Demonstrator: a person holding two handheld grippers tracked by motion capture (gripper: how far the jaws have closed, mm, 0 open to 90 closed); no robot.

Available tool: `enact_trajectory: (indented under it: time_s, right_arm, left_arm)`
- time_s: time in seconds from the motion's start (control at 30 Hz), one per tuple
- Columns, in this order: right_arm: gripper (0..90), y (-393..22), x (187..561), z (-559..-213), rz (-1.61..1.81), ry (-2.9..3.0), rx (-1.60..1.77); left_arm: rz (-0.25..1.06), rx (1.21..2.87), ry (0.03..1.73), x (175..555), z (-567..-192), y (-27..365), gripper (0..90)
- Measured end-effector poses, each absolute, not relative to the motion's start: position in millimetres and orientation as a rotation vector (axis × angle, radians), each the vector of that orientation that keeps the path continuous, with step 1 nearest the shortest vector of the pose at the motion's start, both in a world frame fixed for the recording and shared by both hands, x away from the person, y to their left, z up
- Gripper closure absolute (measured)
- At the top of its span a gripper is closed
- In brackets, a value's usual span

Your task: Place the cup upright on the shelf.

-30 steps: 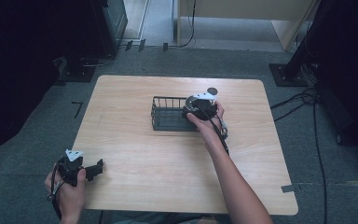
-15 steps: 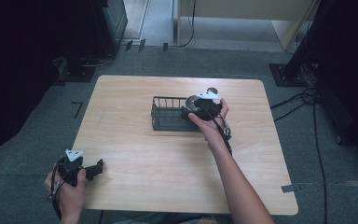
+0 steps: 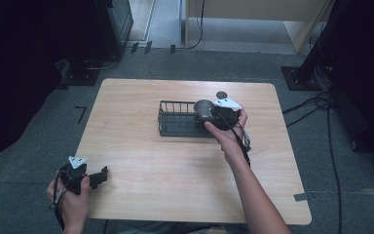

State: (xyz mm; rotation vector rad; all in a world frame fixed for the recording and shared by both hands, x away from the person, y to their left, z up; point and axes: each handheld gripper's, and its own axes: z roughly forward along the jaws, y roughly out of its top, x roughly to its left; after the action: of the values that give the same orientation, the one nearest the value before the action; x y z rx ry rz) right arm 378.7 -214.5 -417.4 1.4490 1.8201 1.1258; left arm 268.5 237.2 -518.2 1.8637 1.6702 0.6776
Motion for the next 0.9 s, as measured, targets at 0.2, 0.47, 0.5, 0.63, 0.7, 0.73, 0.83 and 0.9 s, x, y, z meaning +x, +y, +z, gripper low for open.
enact_trajectory:
  time_s: [0.2, 0.47, 0.5, 0.63, 0.7, 0.73, 0.83, 0.9]
  right_arm:
    - [0.0, -225, 366, -417, 1.137, 1.800, 1.450]
    - [0.0, -238, 351, -419, 1.128, 1.790, 1.445]
    - [0.0, -239, 349, -420, 1.130, 1.788, 1.447]
    - [0.0, -246, 342, -423, 1.123, 1.783, 1.448]
    - [0.0, -250, 339, -424, 1.123, 1.777, 1.454]
    - [0.0, -252, 337, -425, 1.120, 1.775, 1.453]
    - [0.0, -258, 332, -428, 1.117, 1.770, 1.459]
    - [0.0, -262, 328, -430, 1.113, 1.767, 1.464]
  left_arm:
    - [0.678, 1.864, 1.670, 268, -518, 237, 0.0]
    - [0.678, 1.864, 1.670, 268, -518, 237, 0.0]
    - [0.677, 1.864, 1.670, 268, -518, 237, 0.0]
    - [0.679, 1.864, 1.669, 268, -518, 237, 0.0]
    - [0.678, 1.867, 1.668, 268, -518, 237, 0.0]
    - [0.678, 1.866, 1.667, 268, -518, 237, 0.0]
    - [0.678, 1.866, 1.667, 268, -518, 237, 0.0]
    - [0.678, 1.867, 1.666, 268, -518, 237, 0.0]
